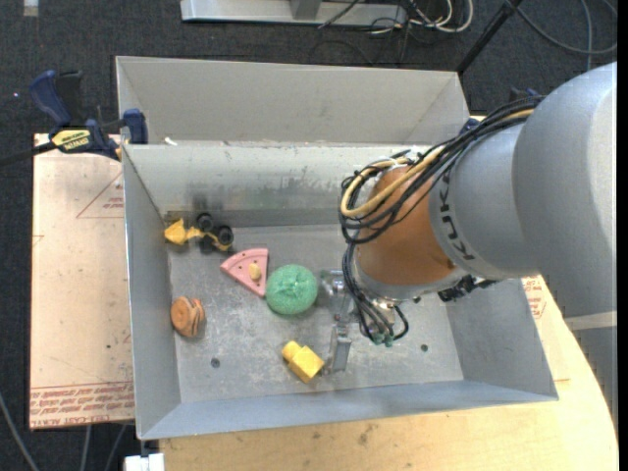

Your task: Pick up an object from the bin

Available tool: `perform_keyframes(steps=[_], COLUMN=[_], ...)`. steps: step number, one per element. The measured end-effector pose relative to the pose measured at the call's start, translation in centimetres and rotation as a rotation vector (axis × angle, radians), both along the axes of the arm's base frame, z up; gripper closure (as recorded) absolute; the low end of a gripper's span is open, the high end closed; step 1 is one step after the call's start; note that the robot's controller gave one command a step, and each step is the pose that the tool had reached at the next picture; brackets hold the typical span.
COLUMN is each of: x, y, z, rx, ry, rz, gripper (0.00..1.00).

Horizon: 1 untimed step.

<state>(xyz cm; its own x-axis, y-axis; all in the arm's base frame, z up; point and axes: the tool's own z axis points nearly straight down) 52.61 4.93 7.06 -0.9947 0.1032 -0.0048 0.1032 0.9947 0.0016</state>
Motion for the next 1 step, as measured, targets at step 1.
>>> perform_keyframes(steps=[1], x=[-1.29], y=[1.01], z=[-0.08], rx=[-0.001], ry=[0.006], rz=[0.12], gripper=[0.0])
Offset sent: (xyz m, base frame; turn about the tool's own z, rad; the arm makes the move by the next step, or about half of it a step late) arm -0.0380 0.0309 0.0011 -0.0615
